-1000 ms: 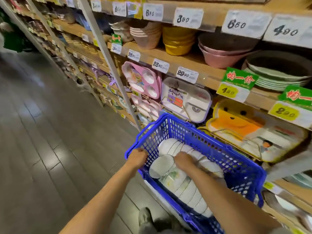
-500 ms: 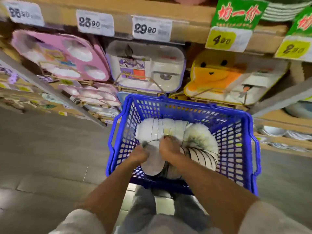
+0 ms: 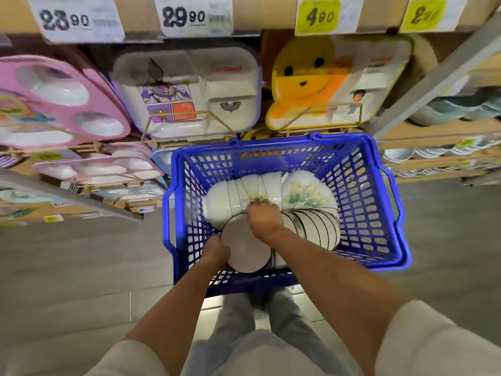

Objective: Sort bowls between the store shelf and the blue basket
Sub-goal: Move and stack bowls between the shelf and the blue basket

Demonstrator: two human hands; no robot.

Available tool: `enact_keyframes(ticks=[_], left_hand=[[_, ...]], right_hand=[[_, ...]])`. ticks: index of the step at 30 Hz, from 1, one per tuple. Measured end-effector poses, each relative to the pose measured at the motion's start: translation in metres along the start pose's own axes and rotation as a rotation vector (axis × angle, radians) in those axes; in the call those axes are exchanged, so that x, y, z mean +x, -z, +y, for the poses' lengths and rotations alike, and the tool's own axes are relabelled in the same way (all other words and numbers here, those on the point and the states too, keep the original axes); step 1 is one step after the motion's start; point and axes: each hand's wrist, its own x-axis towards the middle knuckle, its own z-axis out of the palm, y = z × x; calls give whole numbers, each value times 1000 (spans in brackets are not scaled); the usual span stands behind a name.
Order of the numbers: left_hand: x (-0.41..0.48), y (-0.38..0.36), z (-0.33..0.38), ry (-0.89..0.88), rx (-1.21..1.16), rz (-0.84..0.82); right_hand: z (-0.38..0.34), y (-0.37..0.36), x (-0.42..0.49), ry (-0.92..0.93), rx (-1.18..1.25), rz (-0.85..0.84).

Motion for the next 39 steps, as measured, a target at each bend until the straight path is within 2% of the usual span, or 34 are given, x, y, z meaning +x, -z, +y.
enact_keyframes(ticks=[6,9,13,16,20,24,27,29,34,37,39], left_hand=[[-22,19,17,-44,153,77],[-39,37,34,-95,163,93],[-72,68,69,-107,-157,9],[-98,94,99,-214,-183,-34],[-136,120,137,-355,-220,-26],[-174,132,166,-548,-295,117],[-206,128,192,-738,-335,286],[-227,120,211,-799,-413,312],[-275,85,247,-873,-827,44],[-301,57,268,-890,-907,-91],[-319,32,284,-918,-939,-123]], right_hand=[[-5,19,-5,-37,184,12],[-2,41,-15,-73,528,17],[10,79,-30,-108,1081,67],[16,114,-47,-109,1515,58],[17,158,-72,-73,1701,192],[17,204,-102,-117,1848,388],[27,234,-126,-93,2038,417],[36,251,-141,-88,2127,414],[70,277,-177,-10,2221,450],[102,287,-202,23,2266,478],[130,291,-220,25,2288,485]])
